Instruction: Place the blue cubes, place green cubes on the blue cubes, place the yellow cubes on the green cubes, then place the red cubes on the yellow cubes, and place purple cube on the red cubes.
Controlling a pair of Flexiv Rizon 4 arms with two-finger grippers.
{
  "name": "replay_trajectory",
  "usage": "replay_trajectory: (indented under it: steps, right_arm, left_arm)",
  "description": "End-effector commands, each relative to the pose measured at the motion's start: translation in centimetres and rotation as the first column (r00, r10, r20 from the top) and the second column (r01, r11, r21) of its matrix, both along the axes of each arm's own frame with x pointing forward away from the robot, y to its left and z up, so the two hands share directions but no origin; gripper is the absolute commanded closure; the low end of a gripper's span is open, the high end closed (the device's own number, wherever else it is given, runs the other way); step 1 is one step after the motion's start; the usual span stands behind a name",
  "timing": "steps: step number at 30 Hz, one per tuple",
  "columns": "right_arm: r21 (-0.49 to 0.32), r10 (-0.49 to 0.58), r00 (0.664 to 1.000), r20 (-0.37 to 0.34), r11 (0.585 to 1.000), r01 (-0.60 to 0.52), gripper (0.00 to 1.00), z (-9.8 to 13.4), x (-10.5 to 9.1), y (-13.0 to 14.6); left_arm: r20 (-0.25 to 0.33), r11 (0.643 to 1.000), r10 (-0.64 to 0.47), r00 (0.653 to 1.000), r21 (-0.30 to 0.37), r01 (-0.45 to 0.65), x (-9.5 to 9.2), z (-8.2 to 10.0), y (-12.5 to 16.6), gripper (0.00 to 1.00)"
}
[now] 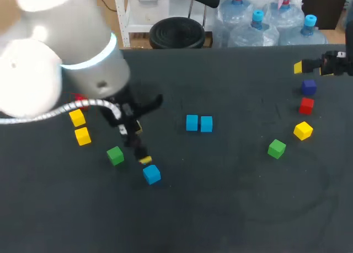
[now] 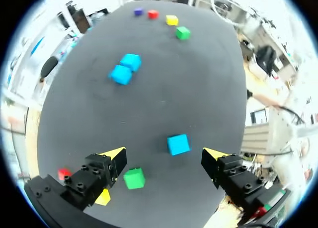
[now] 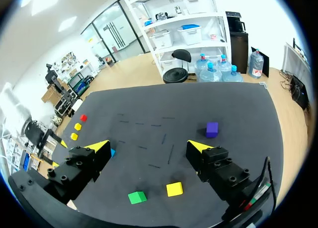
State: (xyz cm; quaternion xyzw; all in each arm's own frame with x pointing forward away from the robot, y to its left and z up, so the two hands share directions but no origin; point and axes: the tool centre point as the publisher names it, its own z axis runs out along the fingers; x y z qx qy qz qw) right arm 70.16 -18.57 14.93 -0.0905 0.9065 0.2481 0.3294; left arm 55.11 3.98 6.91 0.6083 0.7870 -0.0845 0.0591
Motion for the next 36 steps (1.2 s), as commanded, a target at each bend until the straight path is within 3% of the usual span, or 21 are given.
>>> replay_trajectory:
  steps: [1,6,10,16,23,33,36]
  right_arm:
    - [-0.002,-0.001,1.000,0.000,1.000,0.001,0.00,0.0,0.0,0.0]
    - [-0.002,-0.001,1.000,0.000,1.000,0.001,0.00,0.0,0.0,0.0]
    - [-0.002,-0.001,1.000,0.000,1.000,0.001,0.00,0.0,0.0,0.0]
    - [-0.002,-0.001,1.000,0.000,1.000,0.001,0.00,0.0,0.0,0.0]
    - [-0.002,-0.001,1.000,0.000,1.000,0.001,0.00,0.0,0.0,0.0]
    - [-0.002,-0.001,1.000,0.000,1.000,0.001,0.00,0.0,0.0,0.0]
    - [-0.002,-0.001,1.000,0.000,1.000,0.001,0.00,0.0,0.0,0.0]
  left_arm:
    - [-0.033,0.996,-0.048,0.998,0.074,0.051,0.8,-0.8,-2.6,0.00]
    - [-0.051,0.991,-0.058,0.997,0.119,0.063,0.6,-1.7,-3.3,0.00]
    - [-0.056,0.987,0.013,0.998,0.160,-0.004,0.4,-2.4,-2.7,0.00]
    - [-0.046,0.986,0.102,0.994,0.135,-0.095,-0.2,-2.9,-1.8,0.00]
    - [-0.034,0.979,0.125,0.992,0.164,-0.118,-1.2,-2.9,-1.4,0.00]
    - [-0.047,0.984,0.126,0.991,0.137,-0.118,-2.8,-3.6,-0.8,0.00]
    - [-0.013,0.978,0.146,0.989,0.150,-0.142,-3.1,-3.8,-0.2,0.00]
